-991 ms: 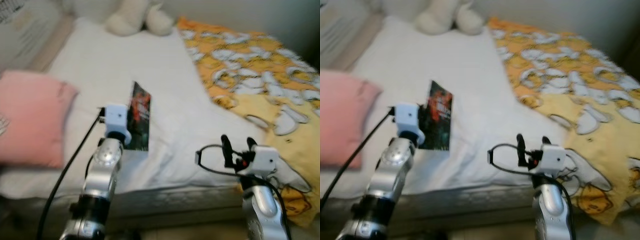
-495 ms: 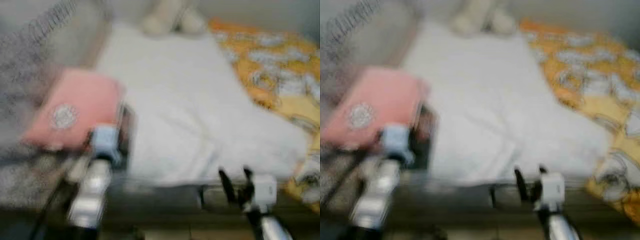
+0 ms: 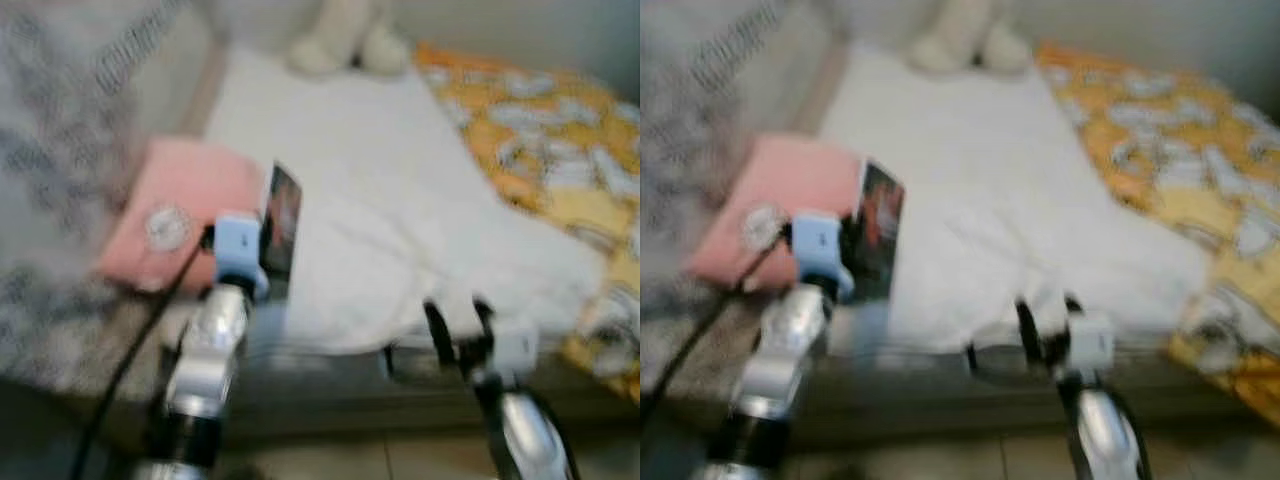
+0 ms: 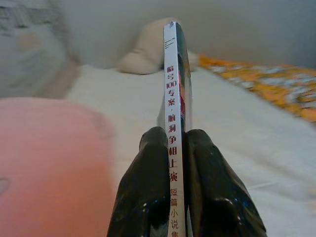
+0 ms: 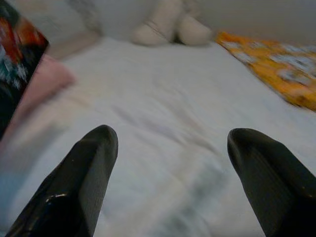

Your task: Clean up the room

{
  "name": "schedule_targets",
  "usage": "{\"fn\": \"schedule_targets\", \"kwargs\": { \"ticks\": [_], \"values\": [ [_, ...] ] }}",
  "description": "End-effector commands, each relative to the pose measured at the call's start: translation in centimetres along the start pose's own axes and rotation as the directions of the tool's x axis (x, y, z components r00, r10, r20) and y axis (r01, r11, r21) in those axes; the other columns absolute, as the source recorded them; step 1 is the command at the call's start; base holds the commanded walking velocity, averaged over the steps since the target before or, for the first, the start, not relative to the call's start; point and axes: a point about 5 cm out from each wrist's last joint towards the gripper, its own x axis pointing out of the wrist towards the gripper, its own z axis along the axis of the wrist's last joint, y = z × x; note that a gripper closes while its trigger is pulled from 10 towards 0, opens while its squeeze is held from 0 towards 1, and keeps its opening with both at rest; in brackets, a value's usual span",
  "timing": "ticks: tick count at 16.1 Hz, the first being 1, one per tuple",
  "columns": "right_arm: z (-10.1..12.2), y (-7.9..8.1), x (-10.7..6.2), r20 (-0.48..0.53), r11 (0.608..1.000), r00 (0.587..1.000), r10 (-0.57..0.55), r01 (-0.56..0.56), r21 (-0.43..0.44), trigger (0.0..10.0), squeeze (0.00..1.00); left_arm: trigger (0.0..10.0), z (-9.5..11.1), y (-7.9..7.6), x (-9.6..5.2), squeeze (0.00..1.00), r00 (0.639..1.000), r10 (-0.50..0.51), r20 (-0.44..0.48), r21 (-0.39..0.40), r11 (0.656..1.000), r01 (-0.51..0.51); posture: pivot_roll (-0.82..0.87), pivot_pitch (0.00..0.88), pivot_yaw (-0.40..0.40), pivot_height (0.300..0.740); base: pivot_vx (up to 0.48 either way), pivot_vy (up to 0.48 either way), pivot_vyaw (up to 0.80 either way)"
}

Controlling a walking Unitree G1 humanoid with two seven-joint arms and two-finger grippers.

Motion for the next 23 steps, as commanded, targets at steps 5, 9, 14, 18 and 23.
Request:
{"fn": "schedule_targets", "kwargs": {
  "ticks": [5, 9, 14, 18, 23],
  "values": [
    [1.3, 0.3, 1.6, 0.055, 0.999, 0.998, -0.034, 0.034, -0.002, 10.0, 0.00, 10.0, 0.7, 0.1, 1.6, 0.00, 1.000, 0.007, -0.029, 0.036, 0.999, -0.006, 0.04, 0.000, -0.019, 0.740, 0.410, -0.212, 0.27],
    [0.8, 1.1, 1.6, 0.030, 1.000, 0.999, -0.021, 0.021, 0.013, 10.0, 0.00, 10.0, 0.9, 1.6, 3.1, 0.00, 0.997, 0.047, -0.054, 0.067, 0.997, -0.044, 0.04, 0.000, -0.020, 0.740, 0.000, 0.000, 0.67],
    [0.6, 0.8, 2.3, 0.016, 0.999, 0.999, -0.029, 0.028, 0.024, 10.0, 0.00, 10.0, 1.1, 1.0, 3.5, 0.00, 0.999, 0.034, -0.037, 0.044, 0.999, -0.032, 0.05, 0.000, -0.021, 0.740, 0.000, 0.000, 0.64],
    [0.6, 0.7, 2.9, 0.022, 0.998, 0.999, -0.050, 0.049, 0.027, 10.0, 0.00, 10.0, 1.4, 0.4, 3.5, 0.00, 1.000, -0.010, -0.015, 0.071, 0.997, 0.011, 0.06, 0.000, -0.016, 0.740, 0.000, 0.000, 0.31],
    [0.6, 1.0, 3.2, 0.025, 1.000, 0.999, -0.024, 0.024, 0.011, 10.0, 0.00, 10.0, 2.1, -0.7, 3.8, 0.00, 0.997, -0.079, 0.023, 0.068, 0.995, 0.077, 0.06, 0.000, -0.017, 0.740, 0.270, -0.270, 0.00]
  ]
}}
